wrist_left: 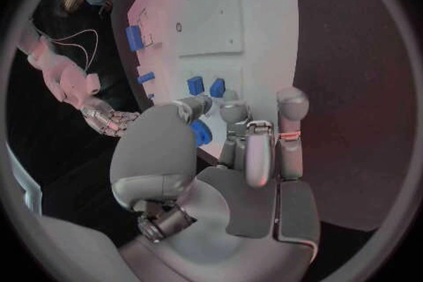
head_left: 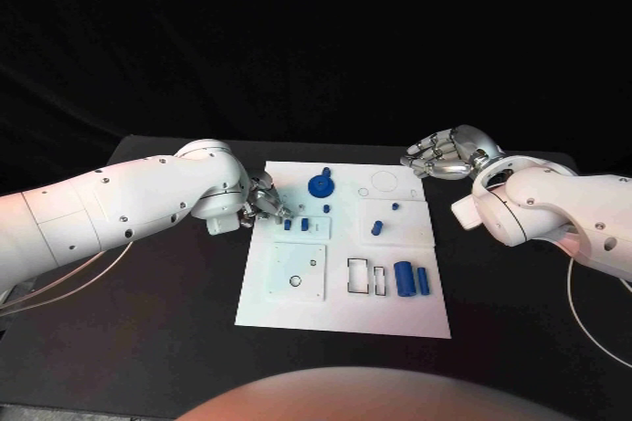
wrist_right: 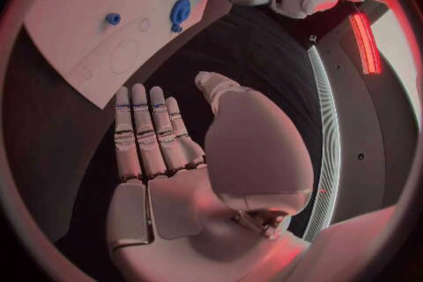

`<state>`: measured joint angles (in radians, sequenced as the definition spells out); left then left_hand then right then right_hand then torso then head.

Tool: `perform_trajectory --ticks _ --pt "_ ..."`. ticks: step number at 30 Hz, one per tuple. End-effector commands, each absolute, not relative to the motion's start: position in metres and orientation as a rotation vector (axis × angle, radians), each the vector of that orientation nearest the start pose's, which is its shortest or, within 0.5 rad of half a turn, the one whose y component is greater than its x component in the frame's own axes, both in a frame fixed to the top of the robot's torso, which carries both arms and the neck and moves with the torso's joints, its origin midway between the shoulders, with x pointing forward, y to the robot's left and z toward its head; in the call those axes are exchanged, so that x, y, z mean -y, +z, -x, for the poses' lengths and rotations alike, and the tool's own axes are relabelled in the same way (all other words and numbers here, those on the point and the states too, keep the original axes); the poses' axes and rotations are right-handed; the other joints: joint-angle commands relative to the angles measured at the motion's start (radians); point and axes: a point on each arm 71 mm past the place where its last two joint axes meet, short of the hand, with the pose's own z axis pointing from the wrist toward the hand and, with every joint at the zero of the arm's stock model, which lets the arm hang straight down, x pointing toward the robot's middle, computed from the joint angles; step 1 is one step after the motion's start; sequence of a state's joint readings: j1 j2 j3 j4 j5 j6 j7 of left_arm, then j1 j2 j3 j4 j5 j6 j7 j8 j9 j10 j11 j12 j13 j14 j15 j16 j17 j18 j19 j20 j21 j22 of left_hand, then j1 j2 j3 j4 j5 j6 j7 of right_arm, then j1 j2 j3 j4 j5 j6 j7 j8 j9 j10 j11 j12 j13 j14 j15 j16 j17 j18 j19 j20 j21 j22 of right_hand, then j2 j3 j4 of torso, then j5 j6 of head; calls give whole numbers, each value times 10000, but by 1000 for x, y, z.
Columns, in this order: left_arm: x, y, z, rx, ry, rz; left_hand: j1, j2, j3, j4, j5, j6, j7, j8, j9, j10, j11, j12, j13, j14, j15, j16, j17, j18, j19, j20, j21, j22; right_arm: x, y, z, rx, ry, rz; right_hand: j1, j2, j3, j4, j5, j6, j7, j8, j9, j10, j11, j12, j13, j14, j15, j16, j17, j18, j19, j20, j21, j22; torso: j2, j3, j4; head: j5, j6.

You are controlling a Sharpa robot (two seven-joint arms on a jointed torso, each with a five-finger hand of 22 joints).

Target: Assemble the parts on the task board

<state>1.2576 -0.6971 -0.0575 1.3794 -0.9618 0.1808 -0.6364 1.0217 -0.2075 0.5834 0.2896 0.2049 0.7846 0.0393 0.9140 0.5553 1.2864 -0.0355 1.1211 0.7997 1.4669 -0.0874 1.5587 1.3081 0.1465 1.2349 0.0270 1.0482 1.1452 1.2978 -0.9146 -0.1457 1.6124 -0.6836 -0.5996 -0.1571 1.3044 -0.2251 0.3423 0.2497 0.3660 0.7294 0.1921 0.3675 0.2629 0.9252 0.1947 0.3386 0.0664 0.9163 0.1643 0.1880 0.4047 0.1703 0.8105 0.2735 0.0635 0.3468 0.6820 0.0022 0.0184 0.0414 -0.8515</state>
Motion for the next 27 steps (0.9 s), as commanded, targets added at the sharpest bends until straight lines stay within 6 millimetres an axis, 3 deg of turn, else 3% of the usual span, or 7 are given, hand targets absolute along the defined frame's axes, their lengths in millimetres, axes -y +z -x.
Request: perform_trajectory --ticks 1,4,8,11,15,18,27 --pt "-187 -214 -505 -23396 -4259 3410 113 10 -50 -1 74 -36 -50 31 9 -78 -13 25 -38 879 12 -78 1985 -171 36 19 -59 -5 235 -176 -478 -16586 8166 -7128 13 19 -41 -8 56 -57 566 43 -16 -73 2 -52 -9 -56 14 -32 -8 105 -29 63 19 -16 -2 -7 8 -15 22" --pt "-186 -207 -507 -22779 -5247 3668 186 -80 -217 8 154 -270 30 -45 -10 -405 57 -274 -507 794 61 -176 1697 -127 -147 47 -334 -178 235 -176 -479 -16581 8163 -7129 13 19 -41 -8 56 -57 566 43 -16 -73 2 -52 -9 -56 14 -32 -8 105 -29 63 19 -16 -10 -2 7 -17 22" --pt "-179 -198 -509 -21835 -7080 3681 623 -321 -738 -32 1970 -1186 378 -29 0 -1987 379 -1362 -2216 279 336 -682 349 59 -1007 245 -1508 -917 235 -176 -479 -16569 8156 -7134 13 19 -41 -8 56 -57 566 43 -16 -73 2 -52 -9 -56 14 -32 -8 105 -29 63 19 -16 -7 -3 12 -30 47" --pt "-174 -192 -510 -21238 -8019 3486 1025 -296 -1200 -49 2783 -1595 554 -53 -60 -2492 541 -1455 -2301 -399 491 -1302 -1076 277 -1972 396 -2854 -1802 235 -176 -479 -16566 8154 -7134 13 19 -41 -8 56 -57 566 43 -16 -73 2 -52 -9 -56 14 -32 -8 105 -29 63 19 -16 3 -10 14 -69 73" --pt "-163 -183 -511 -19946 -9144 2672 2244 -133 -1382 -268 2430 -2244 1038 -651 -592 -3968 1037 -2612 -3115 -2256 902 -2978 -4092 221 -2410 748 -3483 -2049 236 -176 -479 -16534 8133 -7034 24 35 -50 -5 58 -62 568 51 -21 -83 4 -47 -8 -67 19 -37 -20 104 -33 66 19 -30 8 -12 6 -72 88" --pt "-156 -177 -512 -18761 -9485 1597 3362 -16 -963 -886 1383 -1801 1107 -1150 -1117 -4145 1101 -2999 -3583 -2247 967 -2812 -3947 281 -2317 866 -3478 -1981 236 -176 -479 -16500 8130 -6901 114 103 0 -35 82 -60 561 82 -32 -94 2 -28 -4 -73 20 -39 -47 105 -37 70 23 -69 12 -15 1 -64 131" --pt "-134 -182 -509 -17368 -8731 -2491 3756 -445 -691 -1606 481 -937 1124 -2510 -2214 -4265 1268 -4489 -4991 -2686 1108 -3000 -4840 318 -2455 1028 -3351 -1601 234 -175 -479 -16489 8172 -6677 205 136 72 -83 87 -66 558 104 -46 -106 -2 -12 -4 -72 18 -36 -72 107 -36 70 27 -105 6 -9 4 -93 153"
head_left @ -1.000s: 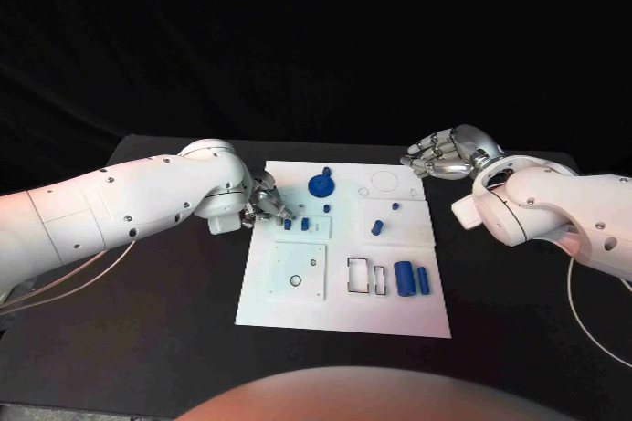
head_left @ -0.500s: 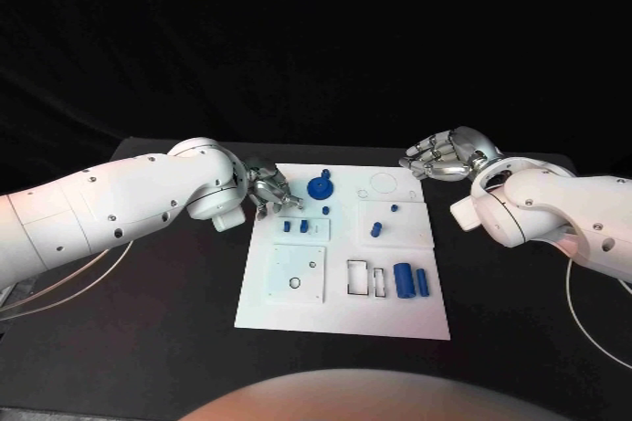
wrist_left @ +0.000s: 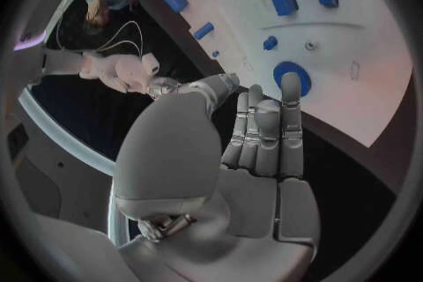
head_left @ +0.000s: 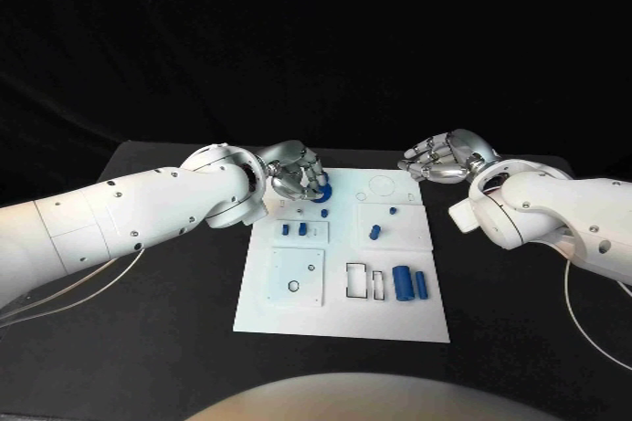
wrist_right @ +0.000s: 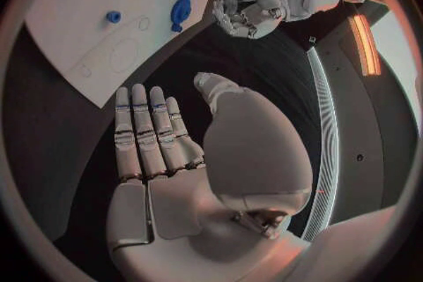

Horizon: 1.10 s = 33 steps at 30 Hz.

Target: Assemble the parts on the task board

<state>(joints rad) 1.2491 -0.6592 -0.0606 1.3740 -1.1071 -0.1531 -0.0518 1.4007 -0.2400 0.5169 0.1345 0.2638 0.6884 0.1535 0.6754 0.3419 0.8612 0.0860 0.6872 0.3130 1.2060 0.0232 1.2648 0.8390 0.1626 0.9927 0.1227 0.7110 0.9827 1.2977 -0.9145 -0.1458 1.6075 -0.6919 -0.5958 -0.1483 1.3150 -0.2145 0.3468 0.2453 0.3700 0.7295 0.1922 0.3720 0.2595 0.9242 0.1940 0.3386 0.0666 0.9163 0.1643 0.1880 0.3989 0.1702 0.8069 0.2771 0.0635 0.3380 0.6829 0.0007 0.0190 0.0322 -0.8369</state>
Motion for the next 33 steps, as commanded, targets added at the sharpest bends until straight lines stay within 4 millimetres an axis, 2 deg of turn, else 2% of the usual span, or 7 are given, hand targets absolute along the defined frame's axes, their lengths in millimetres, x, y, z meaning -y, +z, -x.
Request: perform_trajectory --ticks 1,5,10,15,19,25,33 --pt "-132 -183 -508 -17373 -8609 -2795 -82 -178 -56 -59 -181 -8 -45 -254 -153 -36 65 -283 -231 -96 13 -84 -235 158 -46 83 10 35 234 -175 -479 -16490 8173 -6656 99 30 27 -38 47 -67 557 59 -12 -96 6 -12 -6 -73 18 -36 -13 108 0 34 27 -17 -3 11 -2 -1 12" --pt "-125 -190 -510 -17463 -8144 -3792 -309 -284 -263 0 -466 216 -176 -570 -346 43 40 -643 -576 194 -2 144 -45 183 -19 87 -46 60 233 -175 -479 -16468 8146 -6461 132 43 63 -57 57 -72 556 66 -19 -101 5 -7 -7 -71 17 -35 -23 110 7 34 32 -30 4 1 0 -21 25" --pt "-116 -198 -512 -17616 -7649 -4749 -289 -347 -325 -61 -436 409 -205 -871 -501 23 37 -946 -834 340 -39 298 16 190 49 58 -45 106 232 -174 -479 -16439 8116 -6236 142 43 74 -63 68 -73 556 69 -21 -103 4 -5 -7 -72 17 -34 -27 110 9 34 33 -34 16 4 -29 -18 41" --pt "-110 -204 -513 -17815 -7208 -5419 -373 -446 -526 -90 -479 563 -188 -1164 -628 -78 43 -1291 -1085 378 -97 369 -23 190 84 10 -71 141 231 -174 -479 -16428 8105 -6167 142 43 74 -63 68 -73 556 69 -21 -103 4 -5 -7 -72 17 -34 -27 110 9 34 33 -34 21 13 -30 -35 30" --pt "-108 -207 -513 -17944 -6970 -5718 -381 -440 -605 -108 -478 655 -158 -1257 -665 -31 34 -1374 -1158 470 -103 455 86 186 121 -4 -66 161 231 -174 -479 -16421 8099 -6154 142 43 74 -63 68 -73 556 69 -21 -103 4 -5 -7 -72 17 -34 -27 110 9 34 33 -34 18 10 -18 -50 13" --pt "-105 -211 -512 -18097 -6813 -5942 -353 -391 -676 -139 -379 841 -96 -1431 -728 179 48 -1476 -1274 658 -54 628 278 170 211 21 -29 217 231 -174 -479 -16415 8101 -6148 152 40 89 -72 89 -75 557 73 -25 -107 5 -3 -8 -73 17 -35 -33 110 12 34 35 -42 12 9 -11 -64 -1" --pt "-102 -216 -512 -18253 -6598 -6075 -286 -341 -632 -183 -61 1203 -72 -1693 -807 516 58 -1670 -1458 870 -24 843 496 175 313 48 43 327 230 -174 -479 -16419 8109 -6176 152 40 89 -72 89 -75 557 73 -25 -107 5 -3 -8 -73 17 -35 -33 110 12 34 35 -42 1 12 -17 -68 -31"
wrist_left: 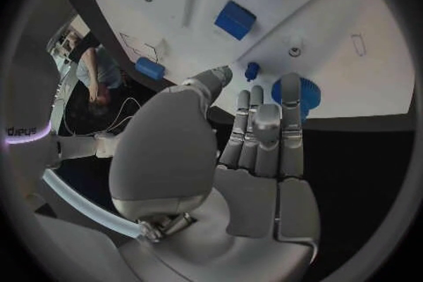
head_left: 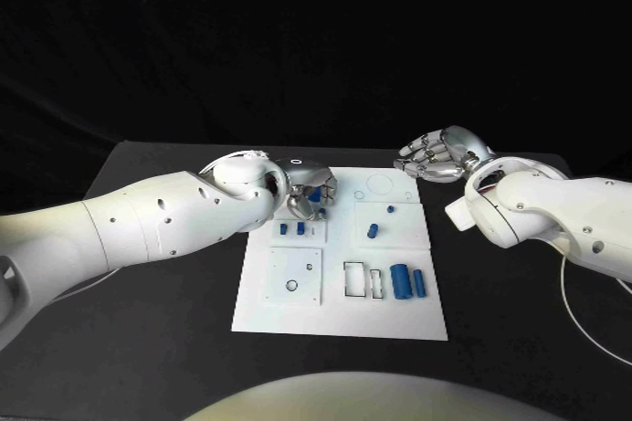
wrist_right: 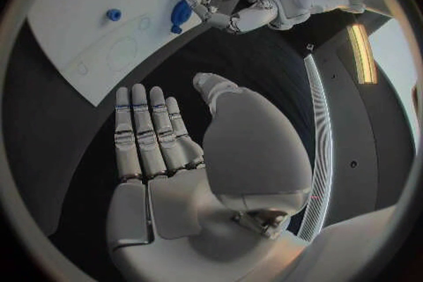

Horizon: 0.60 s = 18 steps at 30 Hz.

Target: Assemble the parts on the task board

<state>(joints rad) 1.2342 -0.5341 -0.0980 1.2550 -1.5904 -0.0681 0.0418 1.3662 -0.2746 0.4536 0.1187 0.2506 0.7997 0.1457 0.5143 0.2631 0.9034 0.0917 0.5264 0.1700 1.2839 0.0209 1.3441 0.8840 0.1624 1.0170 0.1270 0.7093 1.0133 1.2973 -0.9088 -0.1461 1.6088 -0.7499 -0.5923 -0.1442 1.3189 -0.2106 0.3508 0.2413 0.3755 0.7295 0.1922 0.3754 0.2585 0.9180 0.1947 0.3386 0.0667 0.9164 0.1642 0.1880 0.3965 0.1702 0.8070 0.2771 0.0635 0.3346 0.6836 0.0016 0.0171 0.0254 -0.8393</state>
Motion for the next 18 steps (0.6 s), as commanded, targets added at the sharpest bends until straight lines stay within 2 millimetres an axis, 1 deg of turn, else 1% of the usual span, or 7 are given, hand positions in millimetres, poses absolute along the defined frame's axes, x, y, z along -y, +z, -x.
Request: perform_trajectory --ticks 1,4,6,11,16,18 --pt "-102 -217 -512 -18273 -6561 -6067 62 6 3 -26 80 99 7 -90 -21 104 1 -66 -32 98 -1 56 53 178 73 7 63 25 230 -174 -479 -16421 8109 -6177 112 0 49 -32 34 -75 557 39 -15 -45 -2 -3 -9 -73 17 -35 -9 110 12 35 34 -9 -6 1 3 2 -8" --pt "-102 -217 -513 -18320 -6482 -6038 106 45 51 -50 130 158 12 -159 -38 183 3 -108 -70 142 4 102 99 178 96 12 85 55 230 -174 -479 -16423 8106 -6180 112 0 49 -32 34 -75 557 39 -15 -45 -2 -3 -9 -73 17 -35 -9 110 12 35 34 -9 -4 7 10 1 -4" --pt "-102 -218 -514 -18377 -6421 -6018 152 68 90 -80 131 190 21 -206 -50 213 9 -148 -99 145 12 113 81 178 105 15 98 76 230 -174 -479 -16422 8102 -6182 112 0 49 -32 34 -75 557 39 -15 -45 -2 -3 -9 -73 17 -35 -9 110 12 35 34 -9 -5 1 16 8 -18" --pt "-101 -220 -515 -18551 -6233 -5964 199 132 156 -105 128 241 34 -272 -64 253 18 -207 -142 166 19 144 101 178 116 20 117 109 230 -174 -479 -16434 8107 -6178 112 0 49 -32 34 -75 557 39 -15 -45 -2 -3 -9 -73 17 -35 -9 110 12 35 34 -9 -1 0 -8 14 -24" --pt "-102 -221 -517 -18679 -6055 -5901 264 196 233 -148 91 287 41 -343 -78 278 28 -276 -188 159 28 158 72 177 122 27 138 146 230 -174 -479 -16441 8107 -6179 112 0 49 -32 34 -75 557 39 -15 -45 -2 -3 -9 -73 17 -35 -9 110 12 35 34 -9 0 8 6 8 -38" --pt "-102 -222 -518 -18691 -5989 -5857 275 209 251 -158 77 298 42 -362 -81 286 32 -294 -201 156 32 162 63 177 131 29 147 158 230 -174 -479 -16444 8111 -6177 112 0 49 -32 34 -75 557 39 -15 -45 -2 -3 -9 -73 17 -35 -9 110 12 35 34 -9 -6 5 7 7 -40"
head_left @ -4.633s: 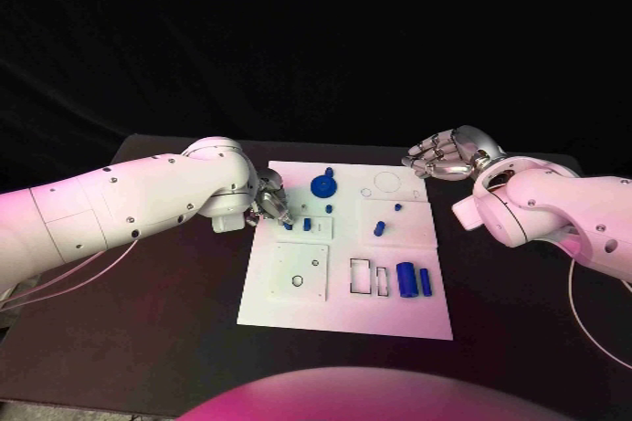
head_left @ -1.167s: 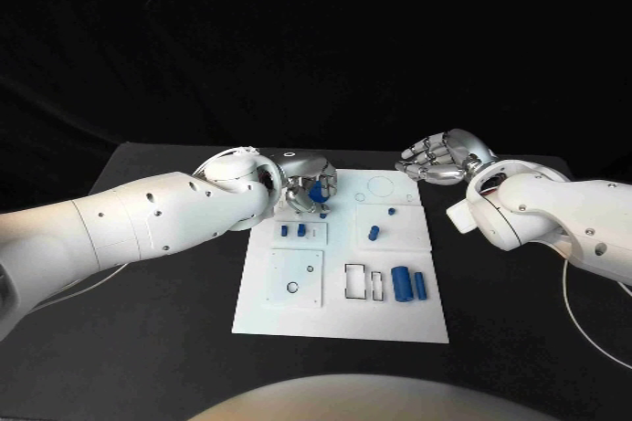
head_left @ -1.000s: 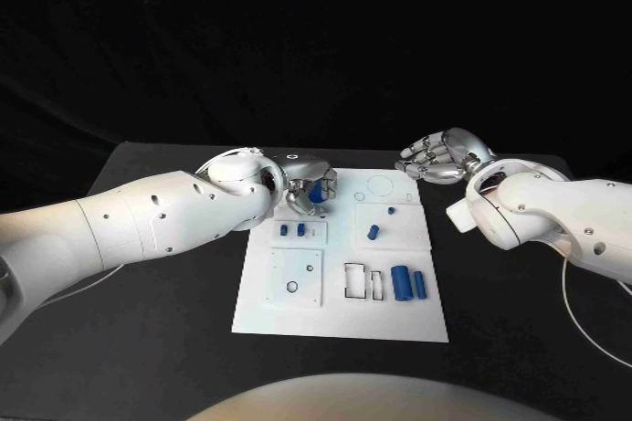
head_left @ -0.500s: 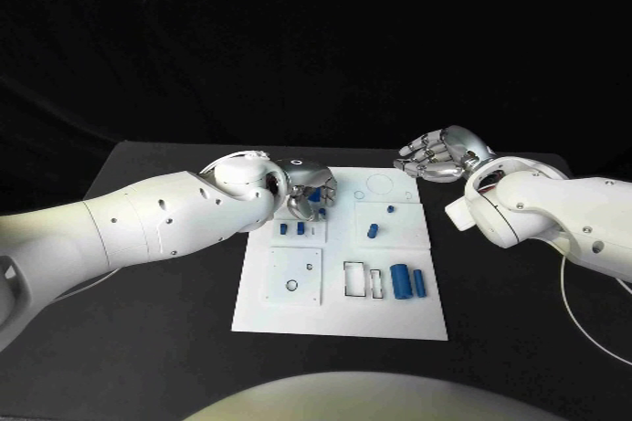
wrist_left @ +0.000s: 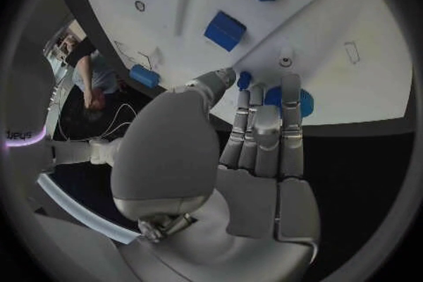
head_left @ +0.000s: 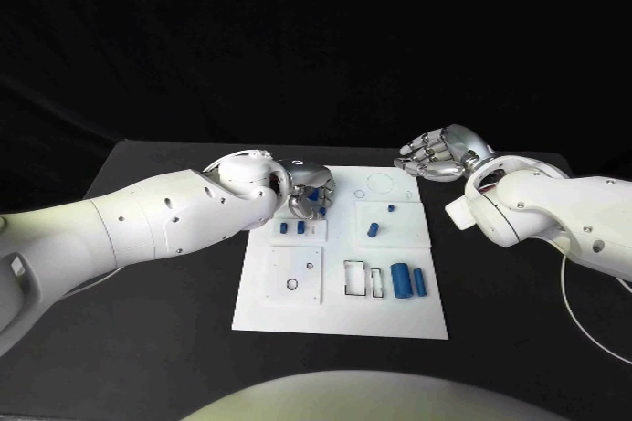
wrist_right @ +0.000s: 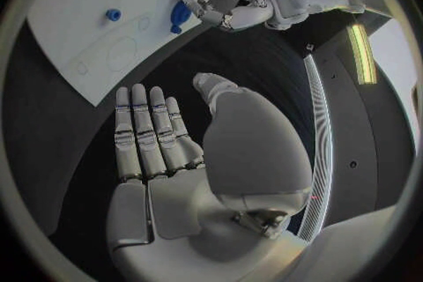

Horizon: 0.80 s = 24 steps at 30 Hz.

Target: Assemble the parts on the task board

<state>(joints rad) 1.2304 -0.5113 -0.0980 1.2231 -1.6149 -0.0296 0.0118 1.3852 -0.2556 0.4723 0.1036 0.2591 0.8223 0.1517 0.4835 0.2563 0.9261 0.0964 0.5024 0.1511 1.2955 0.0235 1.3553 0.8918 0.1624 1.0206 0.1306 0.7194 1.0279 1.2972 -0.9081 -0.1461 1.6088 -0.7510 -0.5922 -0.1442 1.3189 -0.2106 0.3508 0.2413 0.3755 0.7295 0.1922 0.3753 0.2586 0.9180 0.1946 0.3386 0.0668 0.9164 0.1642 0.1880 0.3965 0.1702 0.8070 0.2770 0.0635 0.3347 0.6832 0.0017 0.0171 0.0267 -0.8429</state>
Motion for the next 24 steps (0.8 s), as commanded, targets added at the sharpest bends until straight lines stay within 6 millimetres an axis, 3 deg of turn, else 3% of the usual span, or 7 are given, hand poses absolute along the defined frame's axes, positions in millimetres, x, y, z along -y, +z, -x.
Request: perform_trajectory --ticks 1,13,24 --pt "-102 -222 -518 -18696 -5961 -5839 91 35 80 -10 -15 79 -12 -64 -15 62 -12 -66 -20 36 8 50 -25 177 105 -6 54 20 230 -174 -479 -16445 8112 -6177 113 0 50 -32 34 -75 557 40 -16 -46 -2 -3 -10 -73 17 -35 -10 110 11 35 34 -10 -1 5 6 -6 -5" --pt "-99 -225 -521 -18839 -5873 -5749 151 188 237 -68 -121 195 14 -178 -24 217 5 -154 -94 46 29 96 -42 175 167 12 110 118 229 -174 -479 -16460 8129 -6165 117 -12 73 -41 59 -74 556 52 -23 -48 -2 5 -9 -73 18 -34 -22 110 16 35 36 -27 6 -3 1 -24 -21" --pt "-99 -226 -519 -18912 -6041 -5677 108 209 294 -129 -193 418 -98 -268 -6 601 -123 -192 -147 177 -74 219 116 200 201 -50 151 229 229 -174 -479 -16529 8106 -6159 117 -15 86 -43 67 -68 554 61 -25 -44 -3 12 -9 -71 17 -32 -29 110 18 35 37 -35 -2 -2 13 -2 -56"
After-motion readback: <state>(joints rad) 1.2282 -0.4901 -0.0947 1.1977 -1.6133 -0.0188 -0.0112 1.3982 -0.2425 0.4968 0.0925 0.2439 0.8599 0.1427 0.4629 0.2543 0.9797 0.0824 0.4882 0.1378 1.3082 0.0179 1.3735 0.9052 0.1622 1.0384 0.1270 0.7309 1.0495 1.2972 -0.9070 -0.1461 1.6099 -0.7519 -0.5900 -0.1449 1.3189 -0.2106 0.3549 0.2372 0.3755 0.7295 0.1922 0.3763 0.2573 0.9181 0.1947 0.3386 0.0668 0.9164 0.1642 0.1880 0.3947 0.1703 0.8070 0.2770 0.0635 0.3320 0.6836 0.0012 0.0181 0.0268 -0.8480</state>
